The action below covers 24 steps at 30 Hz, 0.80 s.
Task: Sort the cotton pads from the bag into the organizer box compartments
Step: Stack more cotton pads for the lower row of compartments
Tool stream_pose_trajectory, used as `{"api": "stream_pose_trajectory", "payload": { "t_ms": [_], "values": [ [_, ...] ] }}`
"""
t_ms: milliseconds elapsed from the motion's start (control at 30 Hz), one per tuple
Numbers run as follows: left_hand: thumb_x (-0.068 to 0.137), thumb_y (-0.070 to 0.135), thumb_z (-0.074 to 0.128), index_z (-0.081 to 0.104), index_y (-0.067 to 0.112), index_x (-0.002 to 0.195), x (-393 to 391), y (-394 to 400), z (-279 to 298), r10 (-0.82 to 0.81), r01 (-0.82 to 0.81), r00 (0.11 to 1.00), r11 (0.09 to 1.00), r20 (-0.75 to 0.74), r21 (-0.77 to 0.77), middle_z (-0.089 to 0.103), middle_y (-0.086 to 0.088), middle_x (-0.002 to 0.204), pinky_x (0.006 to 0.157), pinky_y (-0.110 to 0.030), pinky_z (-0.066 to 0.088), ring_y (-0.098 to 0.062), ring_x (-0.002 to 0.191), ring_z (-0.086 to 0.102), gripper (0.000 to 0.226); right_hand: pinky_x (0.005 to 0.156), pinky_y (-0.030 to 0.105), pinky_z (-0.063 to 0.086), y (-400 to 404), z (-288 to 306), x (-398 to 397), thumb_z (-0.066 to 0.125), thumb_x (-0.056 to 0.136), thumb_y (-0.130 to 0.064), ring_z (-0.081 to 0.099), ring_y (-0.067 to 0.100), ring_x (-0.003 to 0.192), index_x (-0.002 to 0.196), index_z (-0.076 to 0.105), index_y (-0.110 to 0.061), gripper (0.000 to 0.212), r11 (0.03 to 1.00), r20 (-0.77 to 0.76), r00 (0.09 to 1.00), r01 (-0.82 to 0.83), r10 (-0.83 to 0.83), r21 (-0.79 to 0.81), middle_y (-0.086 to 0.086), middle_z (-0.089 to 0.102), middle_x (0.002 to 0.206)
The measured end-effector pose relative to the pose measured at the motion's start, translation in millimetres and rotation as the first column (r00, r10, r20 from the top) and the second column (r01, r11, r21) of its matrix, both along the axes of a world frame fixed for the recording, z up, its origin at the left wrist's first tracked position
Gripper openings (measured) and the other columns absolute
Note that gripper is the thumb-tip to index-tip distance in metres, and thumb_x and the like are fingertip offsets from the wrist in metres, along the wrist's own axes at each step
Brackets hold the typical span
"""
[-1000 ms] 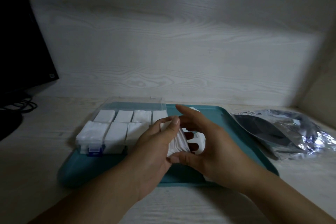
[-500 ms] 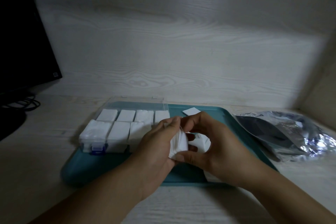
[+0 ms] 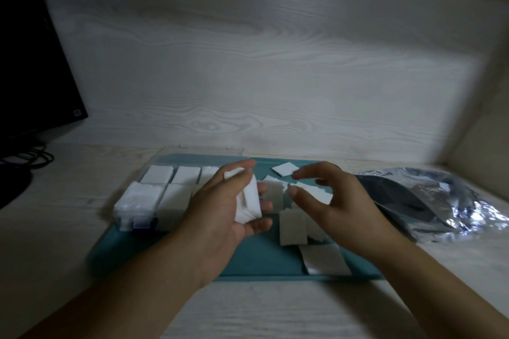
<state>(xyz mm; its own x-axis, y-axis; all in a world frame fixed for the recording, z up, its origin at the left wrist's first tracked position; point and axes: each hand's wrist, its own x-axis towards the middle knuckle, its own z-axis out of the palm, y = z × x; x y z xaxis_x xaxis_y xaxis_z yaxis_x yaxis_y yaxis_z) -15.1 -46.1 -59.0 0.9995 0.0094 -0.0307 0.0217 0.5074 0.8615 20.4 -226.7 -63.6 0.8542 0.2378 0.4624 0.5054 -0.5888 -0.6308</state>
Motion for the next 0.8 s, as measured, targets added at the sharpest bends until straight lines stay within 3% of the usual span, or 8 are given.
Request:
{"api": "stream_pose_trajectory", "payload": {
  "t_ms": [67,133,233,333,467,533,600,800],
  "values": [
    [0.098,0.018,0.053,0.067,0.018,0.107,0,1,1,0.02,-0.02,1.0,1.0,0.003,-0.013,0.066,-0.017,0.095,0.046,-0.028,0.05,-0.02,0.058,0.061,0.017,0.094,0.028,0.046,-5,-4,8,0.065,0.086,-0.047,0.054,0.007,0.109,0.109,0.066,-0.029,0.03,0.956,0.02,0.996,0.087,-0.085,-0.28,-0.011,0.061,0.114],
    [0.096,0.019,0.055,0.067,0.016,0.104,0,0,1,0.025,-0.025,1.0,1.0,0.01,-0.019,0.066,-0.018,0.095,0.046,-0.028,0.051,-0.02,0.059,0.063,0.014,0.102,0.032,0.04,-4,-8,9,0.066,0.084,-0.052,0.045,0.012,0.119,0.115,0.066,-0.028,0.04,0.894,-0.043,0.998,0.031,-0.056,-0.447,-0.009,0.057,0.12],
    [0.096,0.018,0.055,0.064,0.014,0.105,0,-1,0,0.018,-0.018,1.0,0.999,0.019,-0.032,0.067,-0.02,0.096,0.046,-0.029,0.052,-0.024,0.063,0.065,0.013,0.11,0.033,0.031,1,-8,4,0.066,0.082,-0.055,0.031,0.013,0.129,0.121,0.062,-0.031,0.046,0.829,-0.084,0.996,-0.033,-0.018,-0.558,-0.012,0.048,0.13],
    [0.097,0.018,0.054,0.06,0.011,0.109,0,-1,0,0.009,-0.009,1.0,0.999,0.013,-0.043,0.067,-0.022,0.093,0.045,-0.029,0.052,-0.026,0.062,0.064,0.015,0.11,0.025,0.026,4,-7,2,0.07,0.078,-0.055,0.026,0.011,0.131,0.123,0.059,-0.034,0.051,0.787,-0.076,0.996,-0.002,-0.057,-0.617,-0.017,0.044,0.13],
    [0.098,0.018,0.052,0.06,0.01,0.112,1,-1,-1,0.008,-0.008,1.0,1.0,0.007,-0.027,0.067,-0.021,0.092,0.045,-0.028,0.051,-0.024,0.059,0.064,0.018,0.095,0.021,0.036,7,-3,-2,0.078,0.077,-0.038,0.036,0.004,0.108,0.103,0.058,-0.033,0.033,0.878,-0.083,0.994,0.028,-0.077,-0.478,-0.03,0.035,0.095],
    [0.098,0.018,0.052,0.062,0.01,0.112,1,-1,-2,0.012,-0.012,1.0,1.0,0.005,-0.013,0.068,-0.021,0.092,0.045,-0.028,0.051,-0.023,0.057,0.064,0.018,0.081,0.016,0.042,7,1,-2,0.077,0.08,-0.031,0.045,0.0,0.093,0.089,0.061,-0.029,0.019,0.932,-0.066,0.996,0.026,-0.053,-0.362,-0.024,0.045,0.09],
    [0.097,0.017,0.053,0.063,0.011,0.11,1,0,-2,0.016,-0.016,1.0,1.0,0.012,-0.002,0.069,-0.02,0.092,0.045,-0.028,0.051,-0.023,0.057,0.065,0.017,0.06,0.01,0.041,4,7,-3,0.079,0.08,-0.023,0.05,-0.004,0.065,0.078,0.066,-0.021,0.013,0.987,-0.127,0.992,-0.039,0.019,-0.155,-0.01,0.06,0.078],
    [0.093,0.018,0.058,0.067,0.013,0.105,0,-2,-6,0.018,-0.021,0.999,0.998,0.045,0.066,0.068,-0.017,0.088,0.048,-0.03,0.051,-0.023,0.06,0.065,0.016,0.045,0.017,0.035,-8,29,-4,0.077,0.069,-0.016,0.044,0.008,0.049,0.074,0.068,-0.009,0.013,0.922,-0.267,0.935,-0.123,0.232,0.368,-0.001,0.061,0.06]
  ]
}}
